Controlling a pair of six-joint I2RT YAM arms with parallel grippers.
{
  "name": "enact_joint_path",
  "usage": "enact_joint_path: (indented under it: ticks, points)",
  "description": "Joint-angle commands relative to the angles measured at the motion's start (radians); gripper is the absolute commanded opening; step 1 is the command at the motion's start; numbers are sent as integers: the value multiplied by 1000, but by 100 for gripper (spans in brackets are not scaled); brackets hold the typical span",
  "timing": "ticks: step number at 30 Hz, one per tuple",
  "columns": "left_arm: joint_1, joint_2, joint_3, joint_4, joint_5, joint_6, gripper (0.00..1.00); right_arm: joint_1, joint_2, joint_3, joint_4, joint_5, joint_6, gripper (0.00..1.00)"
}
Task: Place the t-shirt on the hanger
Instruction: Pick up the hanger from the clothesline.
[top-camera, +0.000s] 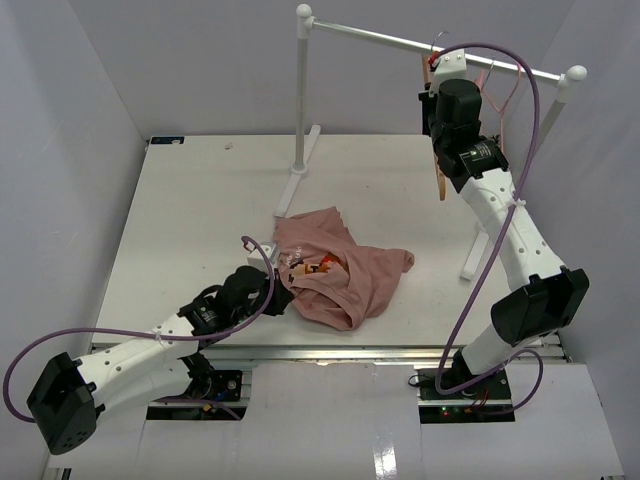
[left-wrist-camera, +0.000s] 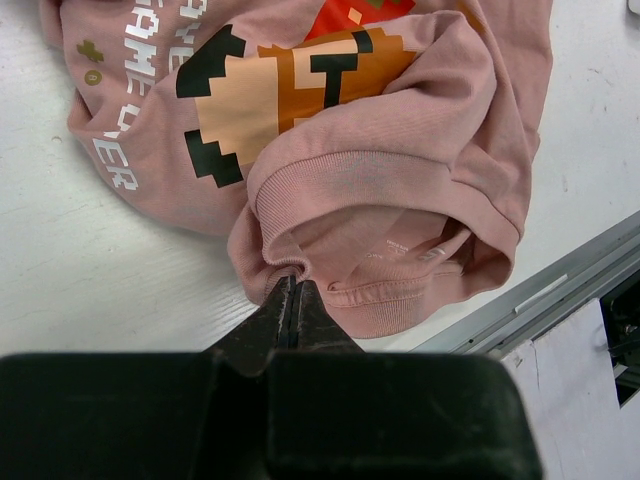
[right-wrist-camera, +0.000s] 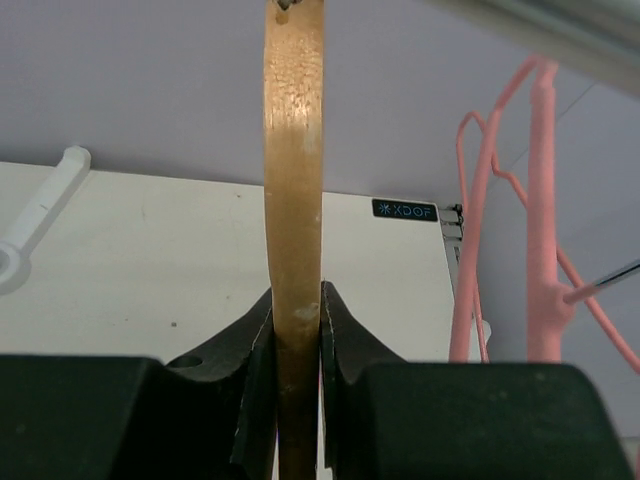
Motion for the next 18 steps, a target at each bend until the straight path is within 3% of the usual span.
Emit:
enact_joint_path:
  ticks: [1,8,14,16,18]
  points:
    - [2,1,2,25,-2,1,0,-5,-67,75,61,-36,-7,8]
    - [3,-10,0,30,-7,-9,0,-5,-146,-29,27,-90,58,8]
    - [2,75,82,-24,-100,-52,0,0,-288,-247,-24,-299,165,8]
    - [4,125,134,-50,-102,-72,0,35,-370,-368,-38,-373,189,8]
    - [9,160,163,-54,-97,-79,0,124,-434,-439,-48,-348,181,8]
